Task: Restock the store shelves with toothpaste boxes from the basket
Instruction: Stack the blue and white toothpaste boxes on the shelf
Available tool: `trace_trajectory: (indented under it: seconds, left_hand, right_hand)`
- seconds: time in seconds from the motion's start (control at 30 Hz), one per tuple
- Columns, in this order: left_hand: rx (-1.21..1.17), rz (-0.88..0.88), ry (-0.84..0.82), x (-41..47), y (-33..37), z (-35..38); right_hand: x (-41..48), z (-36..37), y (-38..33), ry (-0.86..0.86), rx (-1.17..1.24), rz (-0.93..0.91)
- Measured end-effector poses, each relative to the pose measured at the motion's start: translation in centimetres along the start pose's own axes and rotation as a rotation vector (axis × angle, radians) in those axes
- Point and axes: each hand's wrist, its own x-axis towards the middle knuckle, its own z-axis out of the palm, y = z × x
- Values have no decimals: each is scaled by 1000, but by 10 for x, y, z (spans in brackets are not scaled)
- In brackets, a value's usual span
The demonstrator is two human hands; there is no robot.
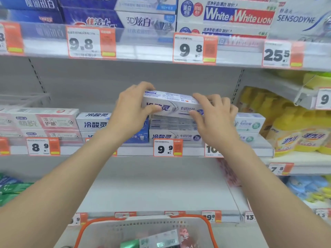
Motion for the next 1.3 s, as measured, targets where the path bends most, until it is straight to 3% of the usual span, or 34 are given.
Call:
trace_trajectory:
  seconds: [0.3, 0.9, 1.1, 1.3]
  left_hand:
    - [-26, -26, -26, 9, -24, 30]
    - [20, 12, -131, 18, -30, 53]
    - [228, 20, -225, 15, -40, 54]
    - [247, 45, -278, 12, -45, 51]
  right_hand:
    - [7, 29, 18, -74, -100, -41]
    - [4, 39, 34, -189, -25, -16]
    - [2, 42, 35, -186, -21, -42]
    - [-1, 45, 33, -169, -28, -78]
